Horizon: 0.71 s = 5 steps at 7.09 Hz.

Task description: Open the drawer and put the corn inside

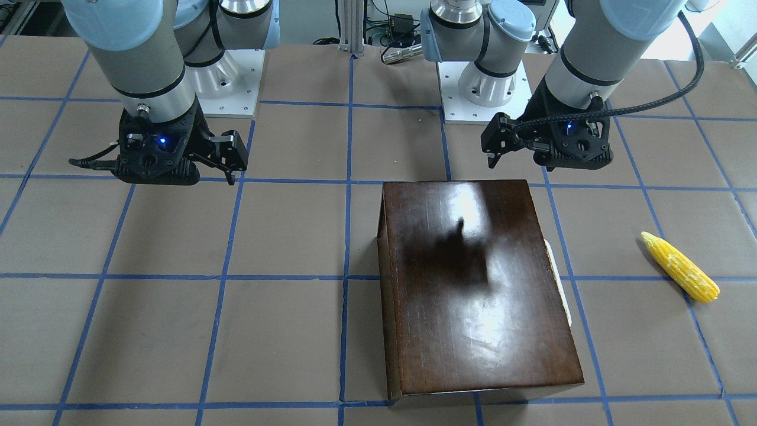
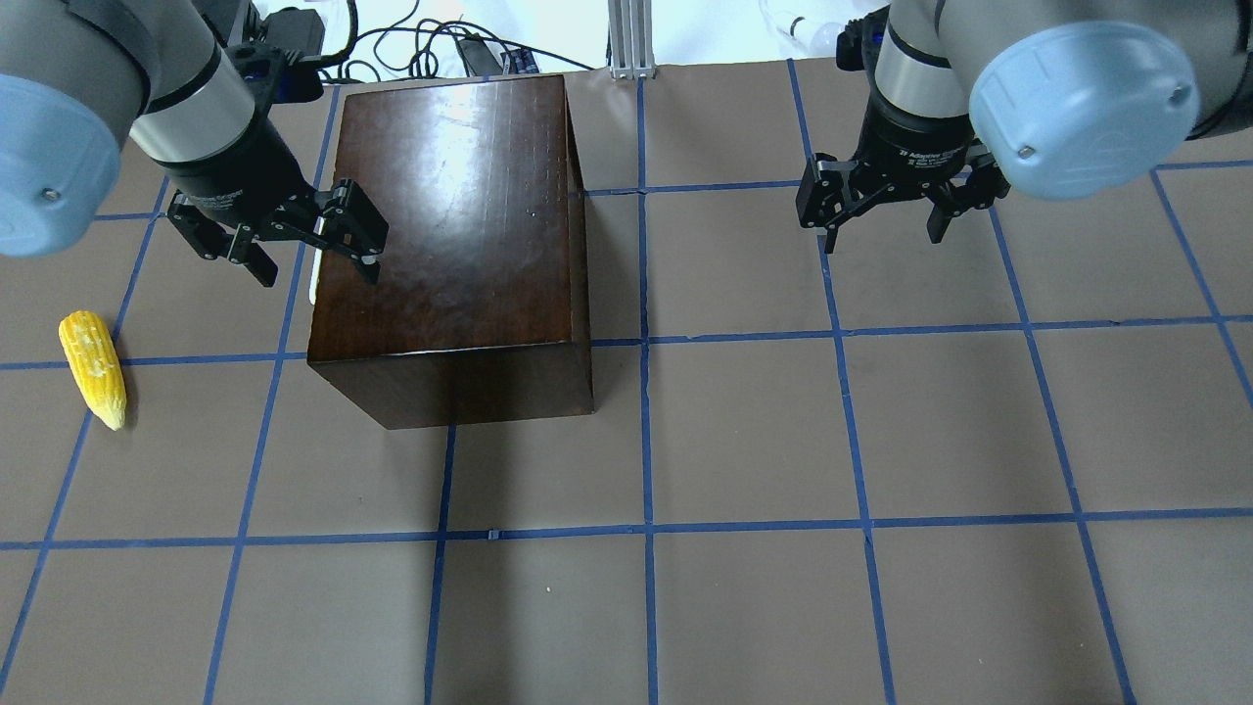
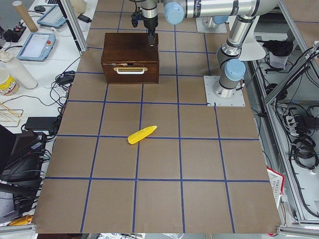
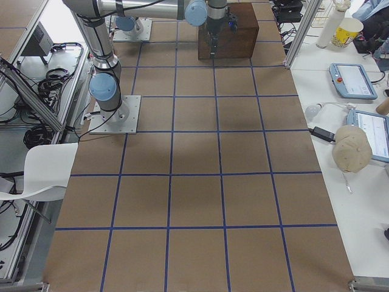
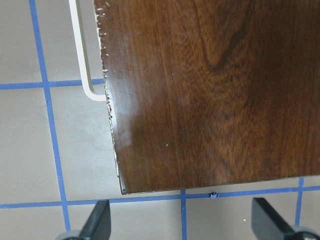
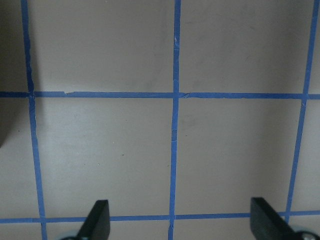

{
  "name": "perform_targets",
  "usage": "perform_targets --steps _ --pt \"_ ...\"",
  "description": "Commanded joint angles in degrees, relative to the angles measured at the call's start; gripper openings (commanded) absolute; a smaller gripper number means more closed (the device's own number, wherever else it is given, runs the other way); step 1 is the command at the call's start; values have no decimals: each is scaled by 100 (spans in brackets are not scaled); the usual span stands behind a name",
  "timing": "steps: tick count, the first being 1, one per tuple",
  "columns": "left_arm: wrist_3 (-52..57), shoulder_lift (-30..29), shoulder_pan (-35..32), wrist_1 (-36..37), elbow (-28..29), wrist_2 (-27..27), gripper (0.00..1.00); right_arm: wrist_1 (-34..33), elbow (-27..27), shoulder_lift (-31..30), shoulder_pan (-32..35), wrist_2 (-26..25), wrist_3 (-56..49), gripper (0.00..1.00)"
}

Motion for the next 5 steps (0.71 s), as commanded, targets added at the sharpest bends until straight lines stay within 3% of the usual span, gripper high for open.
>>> perform_targets --steps 1,5 --pt "-37 21 0 -1 20 -27 100 -5 0 -9 0 0 0 100" --pt "-54 57 9 7 3 -63 100 4 0 0 0 0 0 100"
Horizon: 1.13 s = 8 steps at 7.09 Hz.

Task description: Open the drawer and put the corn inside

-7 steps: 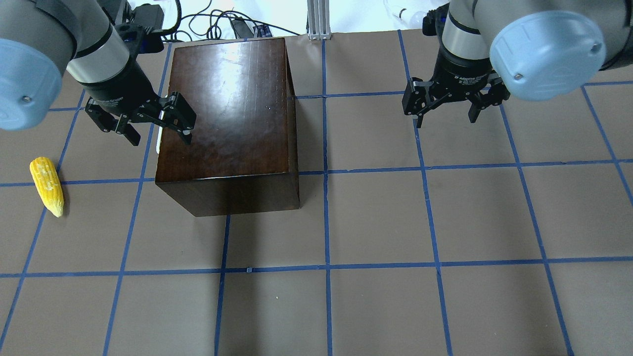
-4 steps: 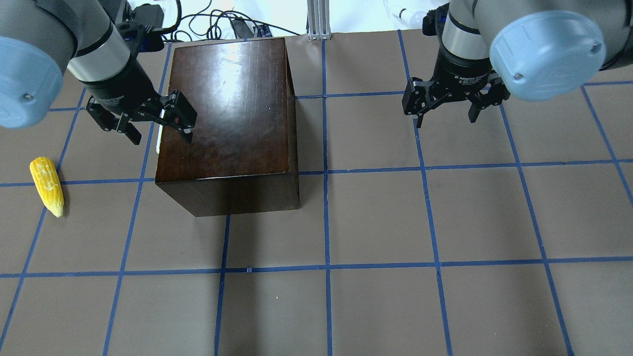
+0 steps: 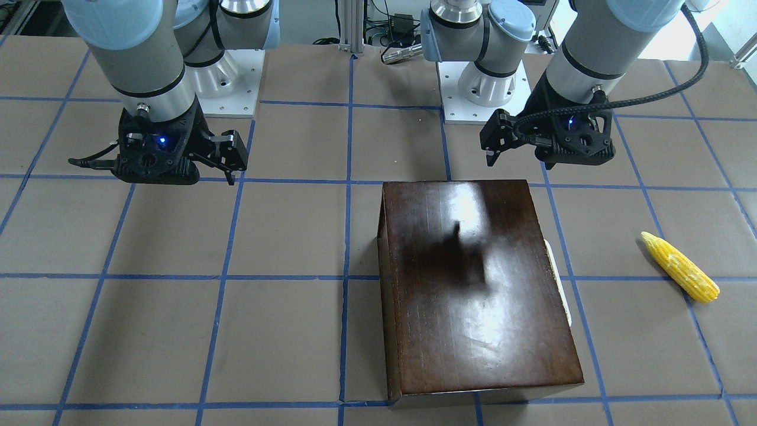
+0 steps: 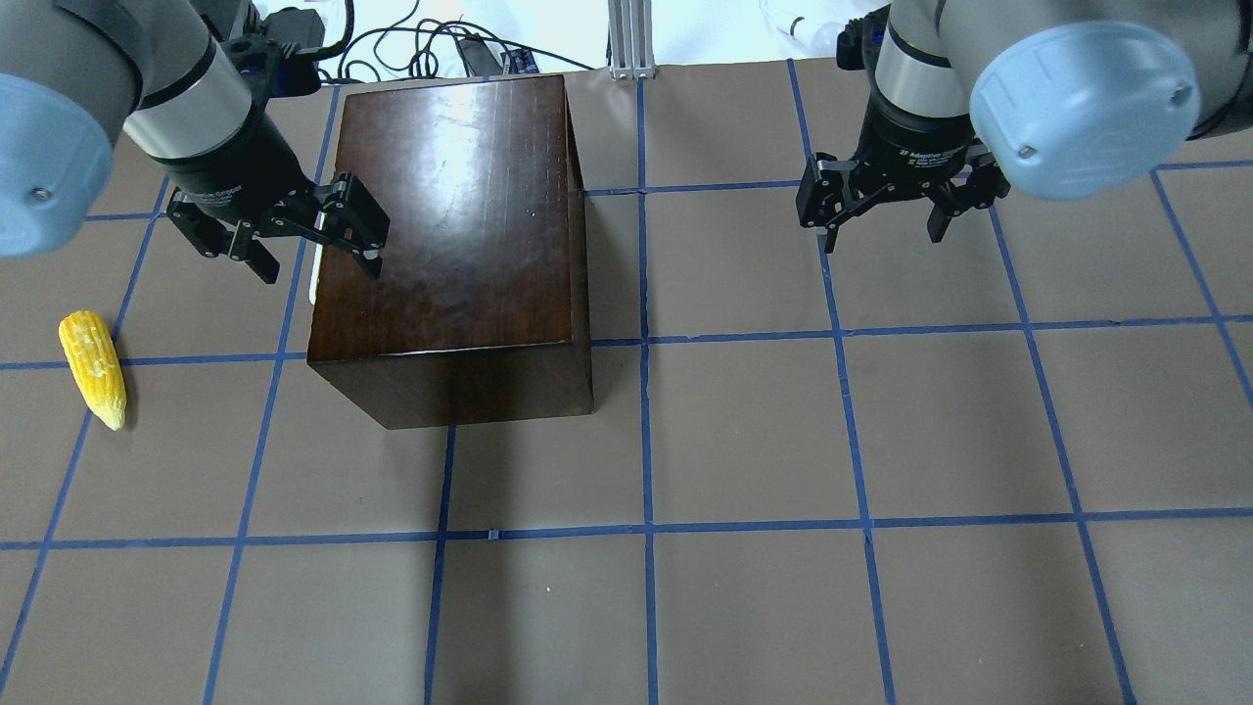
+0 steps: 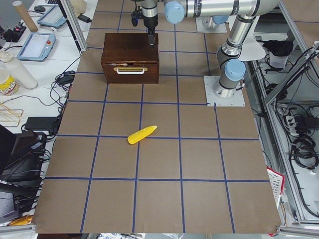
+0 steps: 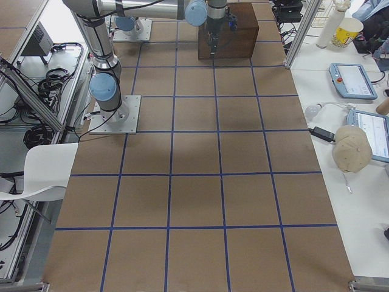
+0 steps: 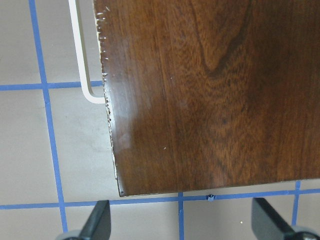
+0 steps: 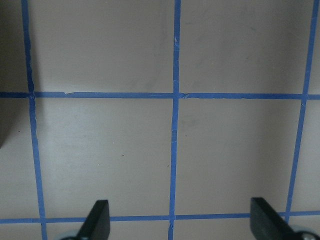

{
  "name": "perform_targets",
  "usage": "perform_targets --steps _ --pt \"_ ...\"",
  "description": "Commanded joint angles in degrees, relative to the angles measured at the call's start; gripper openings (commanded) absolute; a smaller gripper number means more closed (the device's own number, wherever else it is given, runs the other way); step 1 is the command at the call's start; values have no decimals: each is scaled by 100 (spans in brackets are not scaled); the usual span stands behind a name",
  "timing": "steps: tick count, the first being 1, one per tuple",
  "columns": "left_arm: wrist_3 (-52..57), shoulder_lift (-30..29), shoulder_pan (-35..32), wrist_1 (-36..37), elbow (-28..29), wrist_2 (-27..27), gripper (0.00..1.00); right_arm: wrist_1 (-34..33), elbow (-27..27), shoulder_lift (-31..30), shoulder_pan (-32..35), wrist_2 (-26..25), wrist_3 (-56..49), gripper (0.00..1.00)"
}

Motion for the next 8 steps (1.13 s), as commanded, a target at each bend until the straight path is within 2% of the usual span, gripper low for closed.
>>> perform_targets --steps 1,8 --pt "-75 -41 16 80 -10 -9 100 -2 0 -4 0 0 0 100" --pt "-322 -94 226 300 60 53 100 7 0 5 0 0 0 100"
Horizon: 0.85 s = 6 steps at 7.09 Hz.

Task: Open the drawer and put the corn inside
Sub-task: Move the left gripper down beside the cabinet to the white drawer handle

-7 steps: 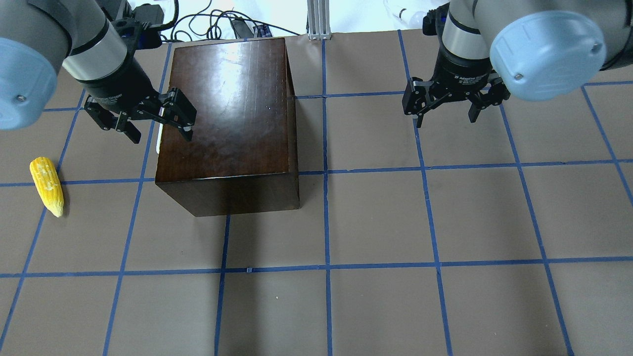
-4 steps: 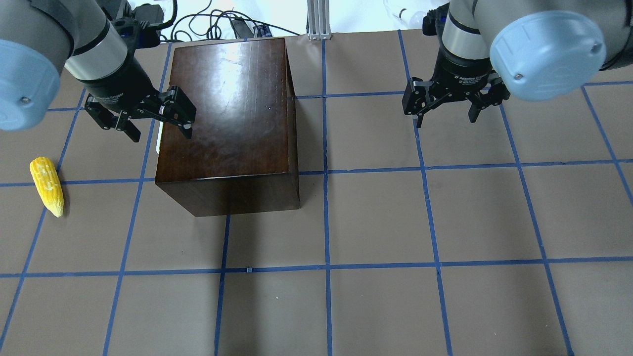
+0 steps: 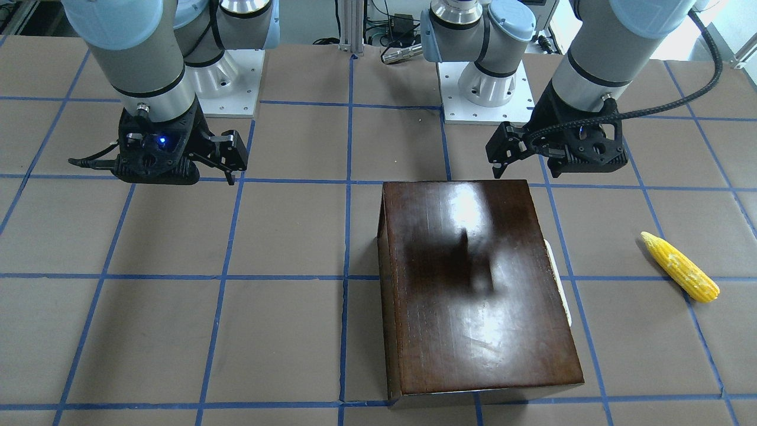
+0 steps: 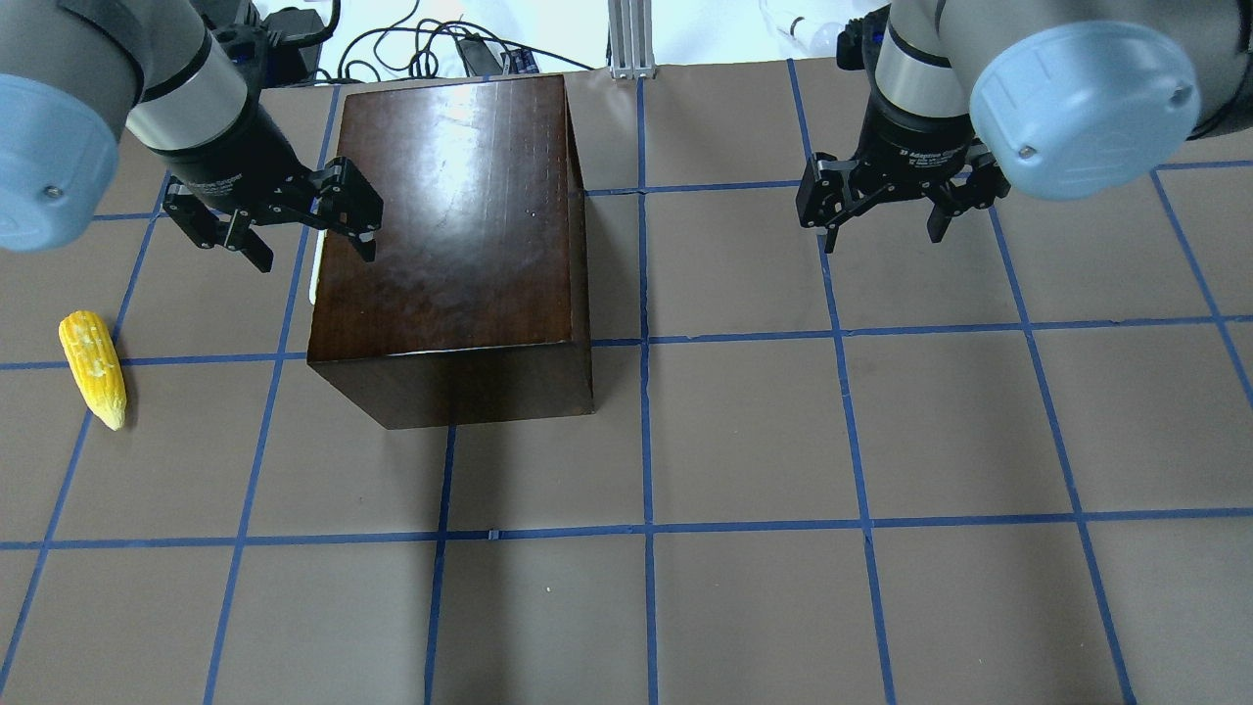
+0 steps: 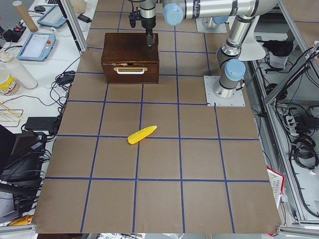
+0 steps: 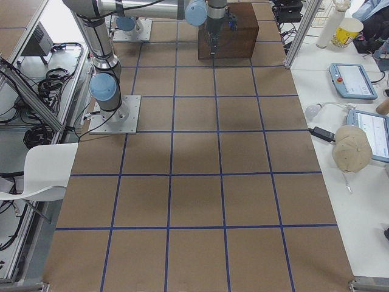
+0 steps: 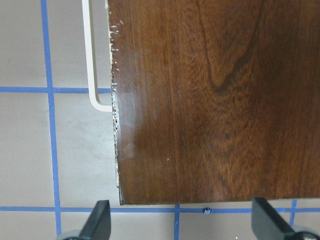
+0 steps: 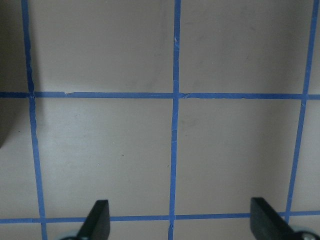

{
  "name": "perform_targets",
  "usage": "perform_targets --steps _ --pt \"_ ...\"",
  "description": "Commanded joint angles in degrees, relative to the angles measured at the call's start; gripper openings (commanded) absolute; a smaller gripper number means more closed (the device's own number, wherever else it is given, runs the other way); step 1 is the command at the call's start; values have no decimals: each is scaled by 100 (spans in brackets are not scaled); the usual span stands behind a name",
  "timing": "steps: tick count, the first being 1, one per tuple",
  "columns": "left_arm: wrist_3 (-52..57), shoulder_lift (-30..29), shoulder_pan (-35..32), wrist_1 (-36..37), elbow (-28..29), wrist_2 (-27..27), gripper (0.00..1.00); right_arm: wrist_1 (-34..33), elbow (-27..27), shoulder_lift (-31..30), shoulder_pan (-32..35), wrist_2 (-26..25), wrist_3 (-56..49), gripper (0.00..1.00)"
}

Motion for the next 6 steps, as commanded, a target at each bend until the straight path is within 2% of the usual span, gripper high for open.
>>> perform_targets --steps 1,6 --pt "192 -47 443 -9 162 -43 100 -2 0 5 0 0 0 100" --pt "1817 -599 1772 43 295 -299 100 7 0 -4 0 0 0 100"
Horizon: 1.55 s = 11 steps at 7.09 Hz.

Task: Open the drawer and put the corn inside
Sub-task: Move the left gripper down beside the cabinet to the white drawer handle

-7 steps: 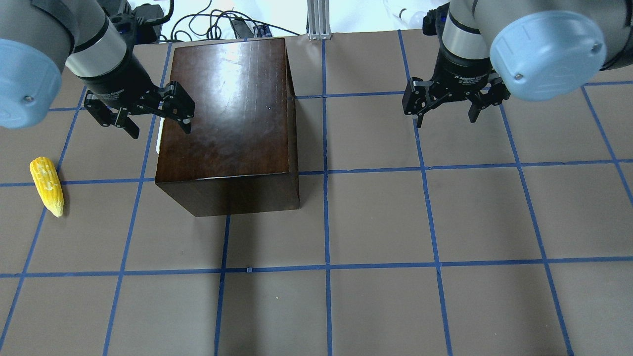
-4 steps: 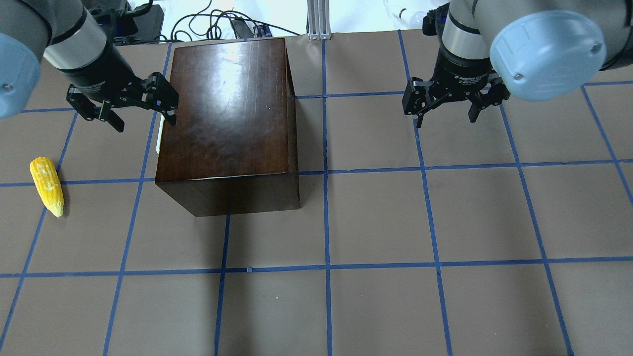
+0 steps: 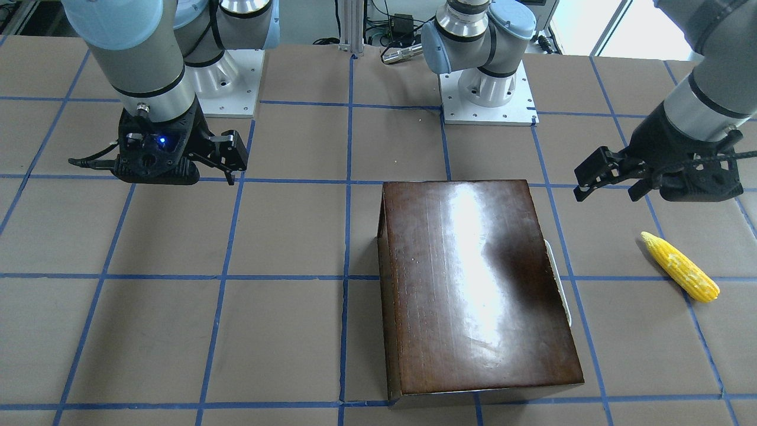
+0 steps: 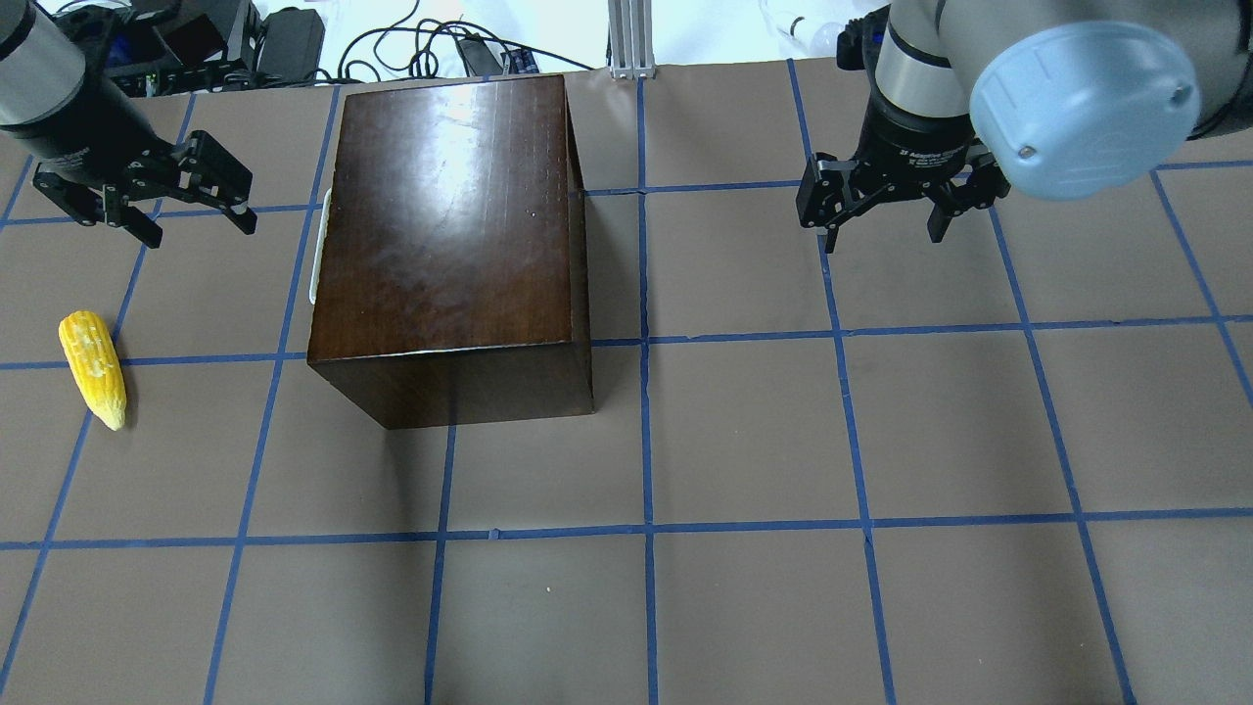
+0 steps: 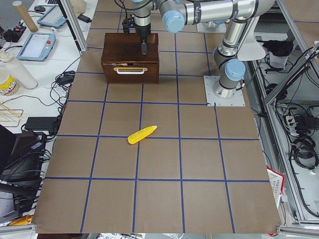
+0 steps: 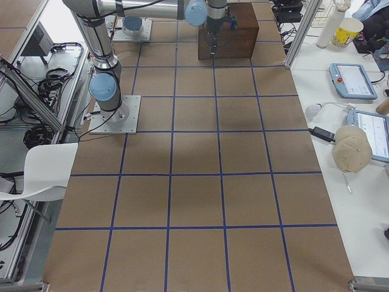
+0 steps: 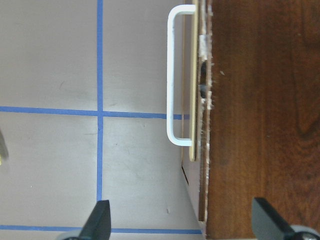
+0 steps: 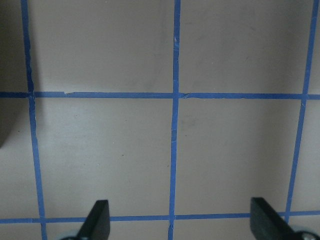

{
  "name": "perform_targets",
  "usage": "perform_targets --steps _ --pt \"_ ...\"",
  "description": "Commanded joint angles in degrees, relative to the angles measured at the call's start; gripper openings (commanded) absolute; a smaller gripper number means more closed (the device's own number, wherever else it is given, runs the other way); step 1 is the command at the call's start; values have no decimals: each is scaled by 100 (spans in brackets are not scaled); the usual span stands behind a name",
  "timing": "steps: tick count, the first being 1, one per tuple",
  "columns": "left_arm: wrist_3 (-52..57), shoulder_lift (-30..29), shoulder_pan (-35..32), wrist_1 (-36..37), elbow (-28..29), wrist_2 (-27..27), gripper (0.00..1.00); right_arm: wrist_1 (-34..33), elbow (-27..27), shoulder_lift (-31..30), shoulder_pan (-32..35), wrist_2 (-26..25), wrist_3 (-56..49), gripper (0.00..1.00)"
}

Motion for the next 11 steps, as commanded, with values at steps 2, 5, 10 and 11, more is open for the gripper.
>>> perform_targets --steps 2,5,10,11 --pt "329 -554 315 513 -8 -25 100 6 0 5 0 2 0 100" --pt "251 -1021 289 884 -43 -524 100 -2 0 -3 0 2 0 100" --pt "320 -1522 262 928 -35 -1165 100 6 0 -3 0 2 0 100" --pt "329 -1601 262 998 -8 -1272 100 -2 0 -3 0 11 0 100"
